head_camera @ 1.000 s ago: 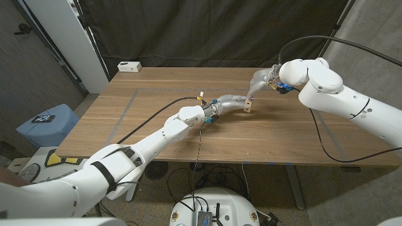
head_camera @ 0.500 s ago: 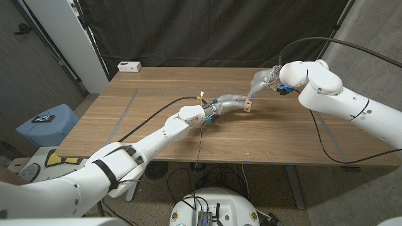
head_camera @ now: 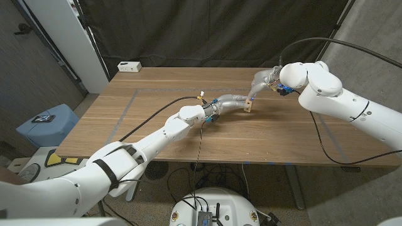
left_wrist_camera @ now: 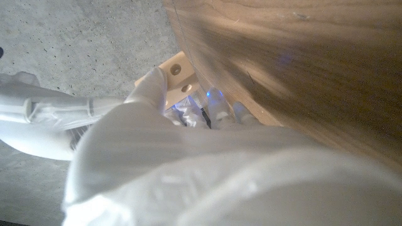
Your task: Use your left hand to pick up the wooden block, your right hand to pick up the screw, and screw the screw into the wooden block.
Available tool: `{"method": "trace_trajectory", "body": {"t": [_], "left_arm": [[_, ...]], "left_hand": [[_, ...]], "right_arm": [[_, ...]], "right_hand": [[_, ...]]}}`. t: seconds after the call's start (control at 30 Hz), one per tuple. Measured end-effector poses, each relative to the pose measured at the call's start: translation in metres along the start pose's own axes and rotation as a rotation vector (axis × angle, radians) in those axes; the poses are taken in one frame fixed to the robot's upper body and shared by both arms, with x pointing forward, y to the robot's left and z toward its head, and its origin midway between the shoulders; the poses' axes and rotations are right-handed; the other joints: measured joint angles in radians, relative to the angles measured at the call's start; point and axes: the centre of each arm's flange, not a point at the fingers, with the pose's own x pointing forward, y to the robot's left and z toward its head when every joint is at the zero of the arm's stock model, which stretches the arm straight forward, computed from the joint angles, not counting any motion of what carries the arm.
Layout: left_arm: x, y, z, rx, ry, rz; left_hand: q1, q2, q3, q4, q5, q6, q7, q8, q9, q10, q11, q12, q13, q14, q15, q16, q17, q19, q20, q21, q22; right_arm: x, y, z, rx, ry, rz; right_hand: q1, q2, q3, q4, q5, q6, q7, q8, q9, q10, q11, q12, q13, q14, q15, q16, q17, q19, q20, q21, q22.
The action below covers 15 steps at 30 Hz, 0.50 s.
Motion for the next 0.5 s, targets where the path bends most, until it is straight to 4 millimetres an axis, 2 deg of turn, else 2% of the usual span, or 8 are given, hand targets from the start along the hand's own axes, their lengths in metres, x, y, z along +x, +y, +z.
{"method": "trace_trajectory", "body": {"t": [0.5], "left_arm": [[-0.0007,-0.0012,-0.0012,-0.004,0.001,-0.003]], "left_hand": [[-0.004,0.004,0.000,0.000,0.000,-0.003,0.000,0.001,0.000,-0.004,0.000,0.003,0.001,0.000,0.000,0.000,-0.003,0.000,0.000,0.000,0.000]], "right_arm": [[0.0005,0.0003,0.0017,-0.007,0.014,-0.016]], "right_hand": [[0.005,0.005,-0.001,0.000,-0.008,0.054,-0.010,0.023,-0.005,0.035,-0.007,0.008,0.000,0.020,-0.009,0.006,0.000,0.021,-0.004,0.000,0.000]]}}
